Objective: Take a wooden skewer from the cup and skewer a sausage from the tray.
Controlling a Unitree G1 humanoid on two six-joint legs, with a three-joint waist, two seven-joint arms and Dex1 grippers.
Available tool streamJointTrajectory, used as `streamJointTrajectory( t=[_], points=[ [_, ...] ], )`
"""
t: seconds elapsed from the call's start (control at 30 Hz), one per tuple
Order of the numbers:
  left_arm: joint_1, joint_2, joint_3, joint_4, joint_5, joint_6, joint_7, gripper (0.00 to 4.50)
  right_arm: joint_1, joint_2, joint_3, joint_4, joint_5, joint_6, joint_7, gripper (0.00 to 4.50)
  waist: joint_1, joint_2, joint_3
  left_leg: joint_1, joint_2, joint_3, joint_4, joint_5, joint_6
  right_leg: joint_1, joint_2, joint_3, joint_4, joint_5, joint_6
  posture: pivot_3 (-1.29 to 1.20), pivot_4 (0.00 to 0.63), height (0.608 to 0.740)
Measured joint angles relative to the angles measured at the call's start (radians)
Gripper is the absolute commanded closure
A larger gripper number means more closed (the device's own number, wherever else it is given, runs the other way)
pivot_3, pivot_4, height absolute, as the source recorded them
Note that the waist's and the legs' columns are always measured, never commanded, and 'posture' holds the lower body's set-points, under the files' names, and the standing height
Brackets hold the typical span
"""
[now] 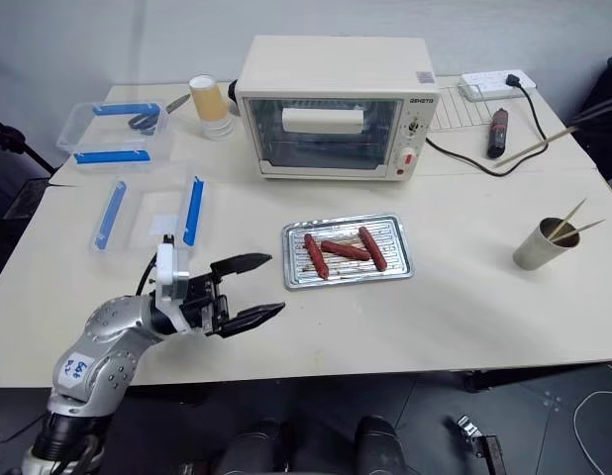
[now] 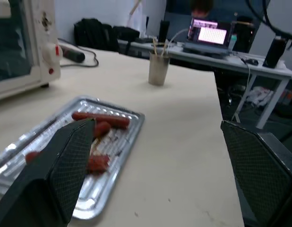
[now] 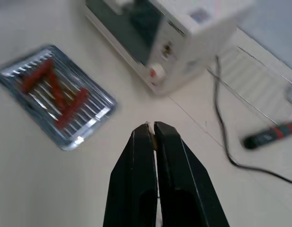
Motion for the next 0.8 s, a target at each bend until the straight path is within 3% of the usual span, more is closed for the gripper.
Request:
streamJointTrajectory(
  t=[0.2, 0.4, 0.63, 0.8],
  points=[
    [-0.084, -0.091, -0.022, 0.009, -0.026, 0.013, 0.025, 0.0, 0.326, 0.299, -0.192, -0.335, 0.328, 0.285, -0.099, 4.49, 0.02, -0.001, 0.0, -0.001, -0.001, -0.002, 0.002, 0.0, 0.0, -0.001, 0.0, -0.001, 0.004, 0.0, 0.001, 0.0, 0.15, 0.74],
    [-0.13, -0.154, -0.059, 0.008, -0.041, 0.038, 0.048, 0.0, 0.367, 0.508, -0.308, -0.525, 0.508, 0.374, -0.321, 4.49, 0.028, -0.004, 0.0, -0.002, -0.003, -0.001, 0.004, 0.0, 0.001, 0.0, 0.0, -0.001, 0.004, 0.001, 0.001, 0.0, 0.15, 0.74],
    [-0.135, -0.212, -0.089, 0.008, -0.04, 0.042, 0.078, 0.0, 0.418, 0.587, -0.318, -0.584, 0.565, 0.391, -0.431, 4.49, 0.024, -0.005, 0.0, -0.002, -0.002, -0.001, 0.004, 0.0, 0.001, 0.0, 0.0, -0.001, 0.004, 0.001, 0.001, 0.0, 0.15, 0.74],
    [-0.145, -0.221, -0.09, 0.008, -0.04, 0.04, 0.089, 1.06, 0.432, 0.597, -0.315, -0.606, 0.57, 0.389, -0.46, 4.5, 0.023, -0.005, 0.0, -0.002, -0.002, -0.001, 0.004, 0.001, 0.001, 0.0, 0.0, -0.001, 0.004, 0.001, 0.001, 0.0, 0.15, 0.74]
  ],
)
